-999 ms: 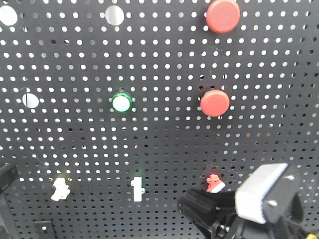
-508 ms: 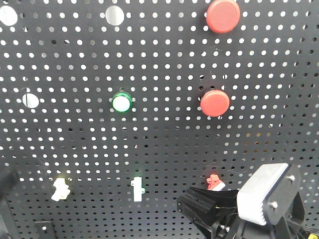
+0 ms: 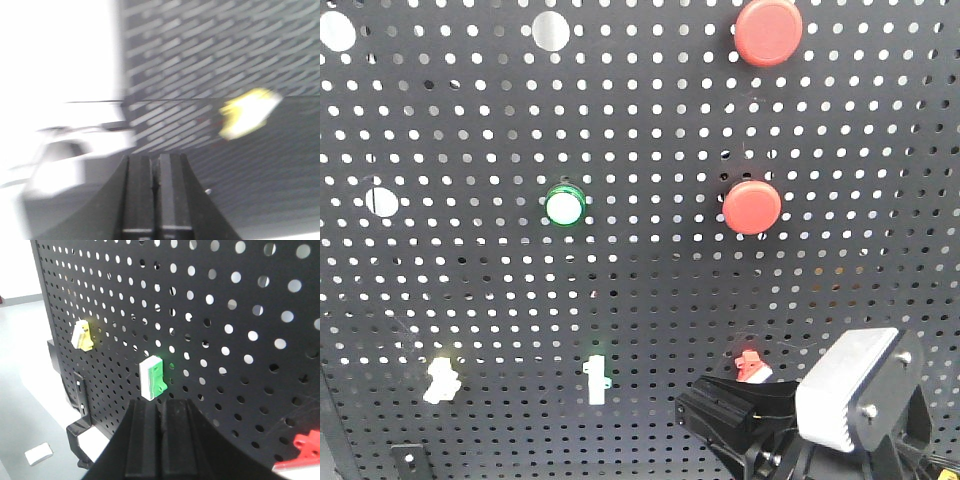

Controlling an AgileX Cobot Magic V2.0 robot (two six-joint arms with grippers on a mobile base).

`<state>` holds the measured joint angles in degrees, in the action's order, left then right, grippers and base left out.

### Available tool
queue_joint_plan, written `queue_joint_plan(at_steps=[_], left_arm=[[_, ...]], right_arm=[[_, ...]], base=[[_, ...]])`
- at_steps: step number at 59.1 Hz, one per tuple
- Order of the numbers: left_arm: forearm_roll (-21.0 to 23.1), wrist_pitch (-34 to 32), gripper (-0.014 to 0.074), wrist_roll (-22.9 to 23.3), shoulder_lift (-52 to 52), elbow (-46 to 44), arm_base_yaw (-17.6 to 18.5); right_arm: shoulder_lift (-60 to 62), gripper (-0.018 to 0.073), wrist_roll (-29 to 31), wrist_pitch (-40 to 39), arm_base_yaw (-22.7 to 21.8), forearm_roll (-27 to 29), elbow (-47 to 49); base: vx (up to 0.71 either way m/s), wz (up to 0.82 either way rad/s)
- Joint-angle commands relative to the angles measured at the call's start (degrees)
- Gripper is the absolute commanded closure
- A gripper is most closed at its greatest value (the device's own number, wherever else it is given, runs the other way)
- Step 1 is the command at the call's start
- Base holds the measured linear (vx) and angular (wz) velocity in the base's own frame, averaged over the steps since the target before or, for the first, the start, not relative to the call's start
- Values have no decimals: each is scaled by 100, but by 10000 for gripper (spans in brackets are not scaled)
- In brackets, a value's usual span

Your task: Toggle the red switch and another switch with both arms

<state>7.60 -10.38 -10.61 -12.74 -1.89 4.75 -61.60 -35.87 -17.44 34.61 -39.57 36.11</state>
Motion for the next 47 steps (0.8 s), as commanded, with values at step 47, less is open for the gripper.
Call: queue_joint_plan(at_steps=[47], left_arm=[[-635, 1614, 594, 1061, 1381, 456, -336]], right_arm=[[86, 566, 39, -306, 5, 35, 174]], base=[[0, 0]])
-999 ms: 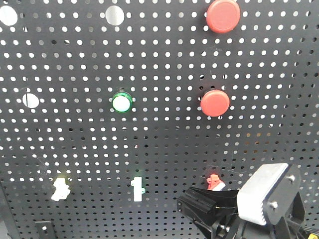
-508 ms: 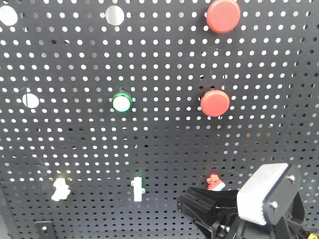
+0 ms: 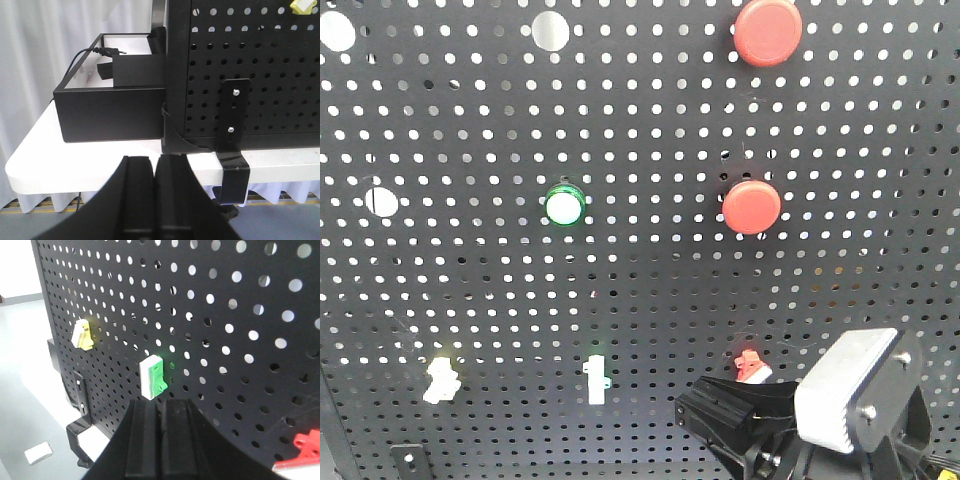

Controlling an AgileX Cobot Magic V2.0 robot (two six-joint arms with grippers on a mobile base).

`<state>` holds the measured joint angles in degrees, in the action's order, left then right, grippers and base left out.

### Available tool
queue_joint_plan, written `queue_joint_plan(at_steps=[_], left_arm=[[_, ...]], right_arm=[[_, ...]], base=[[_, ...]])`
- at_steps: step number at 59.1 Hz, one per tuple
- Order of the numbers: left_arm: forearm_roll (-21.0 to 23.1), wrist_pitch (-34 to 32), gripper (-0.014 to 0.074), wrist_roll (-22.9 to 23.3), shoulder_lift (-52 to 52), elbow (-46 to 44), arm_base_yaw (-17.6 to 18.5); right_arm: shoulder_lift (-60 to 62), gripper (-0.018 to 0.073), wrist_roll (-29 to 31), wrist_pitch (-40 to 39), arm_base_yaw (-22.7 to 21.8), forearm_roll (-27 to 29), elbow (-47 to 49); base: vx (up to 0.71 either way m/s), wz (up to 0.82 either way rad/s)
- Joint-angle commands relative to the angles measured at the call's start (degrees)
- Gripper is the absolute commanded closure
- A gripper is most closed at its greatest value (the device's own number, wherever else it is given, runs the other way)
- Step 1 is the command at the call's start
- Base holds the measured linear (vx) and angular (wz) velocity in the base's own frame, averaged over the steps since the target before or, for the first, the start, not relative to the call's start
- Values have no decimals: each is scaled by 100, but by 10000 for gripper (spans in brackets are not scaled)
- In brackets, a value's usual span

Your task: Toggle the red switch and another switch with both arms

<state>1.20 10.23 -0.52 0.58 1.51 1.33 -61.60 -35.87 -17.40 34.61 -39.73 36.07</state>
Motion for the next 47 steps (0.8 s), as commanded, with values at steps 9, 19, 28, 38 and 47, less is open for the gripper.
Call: queue_joint_plan(at_steps=[9, 19, 28, 38, 47], left_arm=[[4, -447, 594, 52, 49, 116, 7], [4, -447, 594, 52, 49, 116, 7], [4, -447, 594, 52, 49, 116, 7], [4, -447, 594, 52, 49, 116, 7], [4, -447, 594, 52, 49, 116, 7]], right_arm=[[86, 566, 39, -310, 5, 52, 178], [131, 566, 39, -229, -4, 73, 178], [696, 566, 53, 190, 3, 101, 178], [2912, 566, 2563, 923, -614, 2216, -541], [4564, 566, 4139, 992, -1627, 3414, -1656]], base=[[0, 0], [0, 0], [0, 0], [0, 0], [0, 0]])
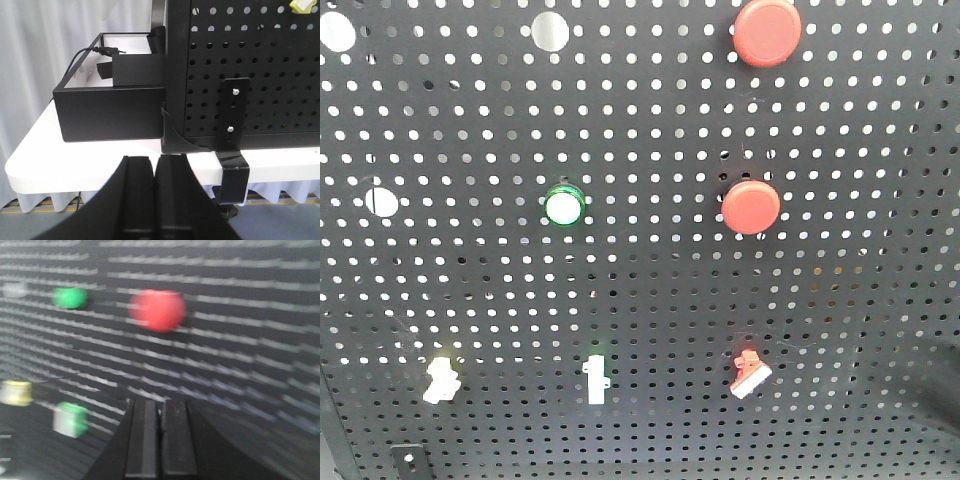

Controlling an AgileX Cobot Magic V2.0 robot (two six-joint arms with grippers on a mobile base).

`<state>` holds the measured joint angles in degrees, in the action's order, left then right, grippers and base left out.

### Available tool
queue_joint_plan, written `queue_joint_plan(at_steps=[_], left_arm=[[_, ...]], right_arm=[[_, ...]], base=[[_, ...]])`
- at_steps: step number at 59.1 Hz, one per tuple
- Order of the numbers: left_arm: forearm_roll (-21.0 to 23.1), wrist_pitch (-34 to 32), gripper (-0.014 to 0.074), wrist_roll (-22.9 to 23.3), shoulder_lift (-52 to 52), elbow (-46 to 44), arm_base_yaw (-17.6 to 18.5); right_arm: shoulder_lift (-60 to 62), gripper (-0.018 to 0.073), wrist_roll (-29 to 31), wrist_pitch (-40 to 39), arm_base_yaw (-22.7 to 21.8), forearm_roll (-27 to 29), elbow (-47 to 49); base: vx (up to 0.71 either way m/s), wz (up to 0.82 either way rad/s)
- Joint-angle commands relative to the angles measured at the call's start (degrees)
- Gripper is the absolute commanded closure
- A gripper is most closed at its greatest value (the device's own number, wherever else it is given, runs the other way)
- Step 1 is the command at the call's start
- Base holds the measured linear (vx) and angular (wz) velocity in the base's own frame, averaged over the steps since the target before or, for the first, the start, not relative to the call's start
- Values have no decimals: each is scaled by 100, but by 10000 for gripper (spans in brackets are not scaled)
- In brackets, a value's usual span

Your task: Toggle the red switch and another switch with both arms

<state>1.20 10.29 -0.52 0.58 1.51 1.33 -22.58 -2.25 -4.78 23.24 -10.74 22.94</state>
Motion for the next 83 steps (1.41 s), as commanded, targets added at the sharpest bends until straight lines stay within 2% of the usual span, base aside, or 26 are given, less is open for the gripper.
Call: queue_joint_plan(at_steps=[1, 7, 13, 22, 24, 28, 83], left_arm=[[4, -453, 594, 52, 49, 116, 7], [4, -453, 594, 52, 49, 116, 7], [4, -453, 594, 52, 49, 116, 7], [4, -454, 594, 52, 52, 116, 7], [4, -456, 594, 52, 52, 116, 7], [4, -456, 594, 52, 52, 116, 7], [4, -456, 594, 52, 52, 116, 7]], right_arm=[[795, 566, 788, -240, -586, 515, -424], [1725, 566, 514, 228, -1365, 493, -997], [2324, 566, 225, 560, -1953, 433, -1492], [2363, 566, -52, 95, -2491, 667, -2396], [2387, 566, -131, -26, -2518, 771, -2545], [2393, 566, -133, 351, -2510, 800, -2481], [2393, 566, -91, 375, -2453, 761, -2503]], base=[[0, 0], [0, 0], [0, 0], [0, 0], [0, 0], [0, 0], [0, 0]])
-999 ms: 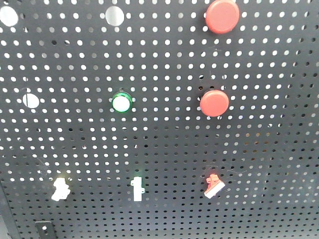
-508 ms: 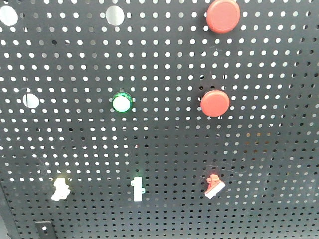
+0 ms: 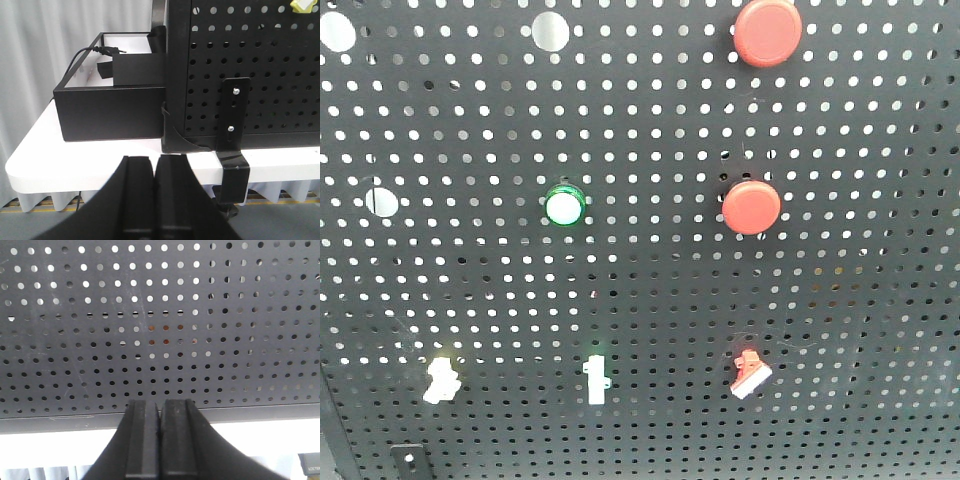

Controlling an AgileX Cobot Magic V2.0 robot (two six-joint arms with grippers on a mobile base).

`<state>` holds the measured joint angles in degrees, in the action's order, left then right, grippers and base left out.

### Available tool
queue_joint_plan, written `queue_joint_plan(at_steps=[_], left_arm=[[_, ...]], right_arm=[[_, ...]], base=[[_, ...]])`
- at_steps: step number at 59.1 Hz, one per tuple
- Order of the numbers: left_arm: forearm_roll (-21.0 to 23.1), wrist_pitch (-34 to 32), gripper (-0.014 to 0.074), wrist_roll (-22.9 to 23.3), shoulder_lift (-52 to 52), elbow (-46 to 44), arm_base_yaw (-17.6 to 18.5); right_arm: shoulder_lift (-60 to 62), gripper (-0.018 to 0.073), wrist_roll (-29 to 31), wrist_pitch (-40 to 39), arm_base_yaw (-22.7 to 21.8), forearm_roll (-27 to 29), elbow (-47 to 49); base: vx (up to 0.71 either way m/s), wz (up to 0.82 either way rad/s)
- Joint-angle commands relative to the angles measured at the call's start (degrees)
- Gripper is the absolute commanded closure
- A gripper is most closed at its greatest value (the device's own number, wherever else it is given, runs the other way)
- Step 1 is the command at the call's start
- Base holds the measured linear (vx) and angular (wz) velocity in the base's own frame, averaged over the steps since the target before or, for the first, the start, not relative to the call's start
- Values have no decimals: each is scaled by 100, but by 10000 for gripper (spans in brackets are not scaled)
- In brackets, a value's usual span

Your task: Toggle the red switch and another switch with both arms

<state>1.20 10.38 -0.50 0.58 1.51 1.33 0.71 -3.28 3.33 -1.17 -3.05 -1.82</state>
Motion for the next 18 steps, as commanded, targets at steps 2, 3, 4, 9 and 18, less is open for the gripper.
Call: queue_joint_plan(at_steps=[2, 3, 4, 9, 18], left_arm=[[4, -465, 594, 50, 52, 116, 7], [4, -465, 594, 50, 52, 116, 7], [4, -465, 594, 50, 52, 116, 7], [4, -465, 594, 50, 52, 116, 7], [4, -465, 594, 50, 52, 116, 7]], right_arm=[[63, 566, 12, -436, -13, -8, -27], [63, 566, 12, -436, -13, -8, -27], [63, 566, 12, -436, -13, -8, -27], [63, 566, 12, -442, -13, -8, -27], [63, 566, 12, -442, -13, -8, -27]], base=[[0, 0], [0, 0], [0, 0], [0, 0], [0, 0]])
